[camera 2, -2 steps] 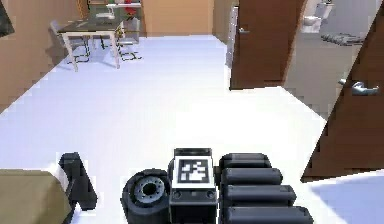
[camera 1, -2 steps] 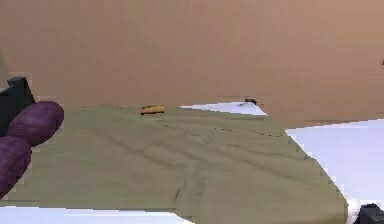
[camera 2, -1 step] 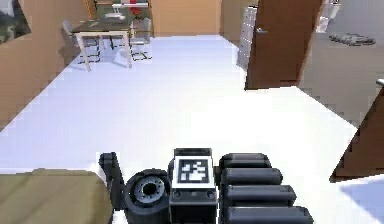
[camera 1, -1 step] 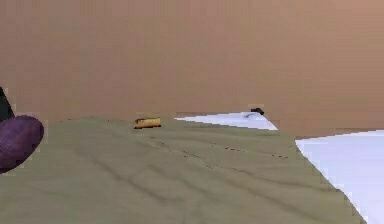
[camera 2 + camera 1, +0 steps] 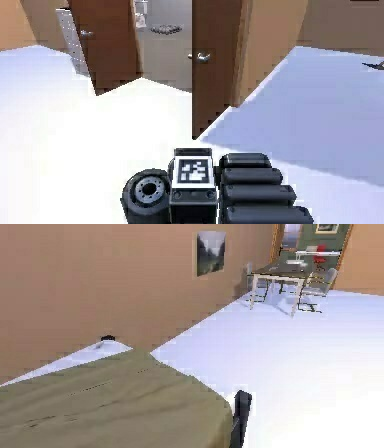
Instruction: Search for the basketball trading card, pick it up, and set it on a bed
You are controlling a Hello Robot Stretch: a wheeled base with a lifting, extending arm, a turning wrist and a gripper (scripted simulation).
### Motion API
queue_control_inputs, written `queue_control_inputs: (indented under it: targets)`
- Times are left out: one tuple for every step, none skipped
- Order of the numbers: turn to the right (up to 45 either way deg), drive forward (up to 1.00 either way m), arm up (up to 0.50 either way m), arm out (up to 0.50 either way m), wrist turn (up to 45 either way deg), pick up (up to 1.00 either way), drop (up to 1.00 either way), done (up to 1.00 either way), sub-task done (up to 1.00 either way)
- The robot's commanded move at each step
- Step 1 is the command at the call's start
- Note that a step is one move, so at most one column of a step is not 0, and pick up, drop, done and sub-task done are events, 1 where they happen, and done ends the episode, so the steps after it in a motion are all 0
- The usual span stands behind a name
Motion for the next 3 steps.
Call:
queue_control_inputs:
  targets:
    - [45.0, 0.00, 0.00, 0.00, 0.0, 0.00, 0.00, 0.00, 0.00]
    - [45.0, 0.00, 0.00, 0.00, 0.0, 0.00, 0.00, 0.00, 0.00]
    - [24.0, 0.00, 0.00, 0.00, 0.0, 0.00, 0.00, 0.00, 0.00]
